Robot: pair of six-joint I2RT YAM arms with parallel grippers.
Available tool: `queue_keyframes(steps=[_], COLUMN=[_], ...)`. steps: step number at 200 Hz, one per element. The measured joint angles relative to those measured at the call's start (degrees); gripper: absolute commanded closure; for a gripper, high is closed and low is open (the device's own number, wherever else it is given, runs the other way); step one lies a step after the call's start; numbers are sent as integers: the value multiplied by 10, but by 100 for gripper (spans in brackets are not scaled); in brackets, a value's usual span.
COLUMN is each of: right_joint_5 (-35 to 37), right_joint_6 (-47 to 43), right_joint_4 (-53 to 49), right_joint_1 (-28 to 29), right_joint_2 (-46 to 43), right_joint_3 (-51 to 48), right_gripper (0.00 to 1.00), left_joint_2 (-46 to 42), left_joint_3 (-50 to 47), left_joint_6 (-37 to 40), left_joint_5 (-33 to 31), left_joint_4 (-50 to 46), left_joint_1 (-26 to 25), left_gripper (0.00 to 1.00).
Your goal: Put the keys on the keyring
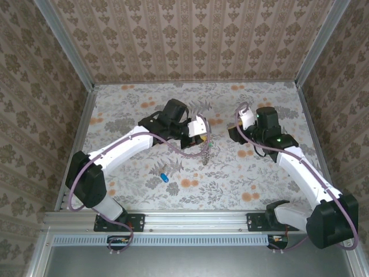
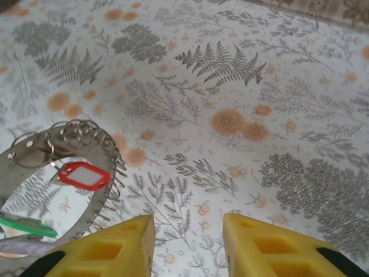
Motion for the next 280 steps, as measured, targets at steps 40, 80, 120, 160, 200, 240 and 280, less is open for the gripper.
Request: queue_keyframes(steps=[40,80,120,160,200,240,280], right_joint_5=[-19,-18,-18,-18,-19,-36,-54], right_joint_6=[108,179,227,246,257,255,256], right_joint_4=[6,-7,-22,-31,-40,-68,-90], right_joint_1=[-5,-24,-54,-66,-66,-63,-31], right_joint_2=[28,45,46,48,54,54,71], right_joint_3=[-8,-17,-56,-78,-95,-98,-101], right_gripper=[60,60,60,59,59,59,58], left_joint_2=[46,185,279,307,285,196,69], left_joint_3=[50,153,207,223,150,-12,-157], left_joint_6=[40,58,57,35,-38,-151,-293], left_joint_5=[-40,-51,-49,-38,16,44,-7], left_joint_4=[-93,-133,-138,-131,-21,144,289], left_joint_1=[-19,-74,-106,-116,-106,-83,-68], left_gripper=[100,100,100,84,76,73,67])
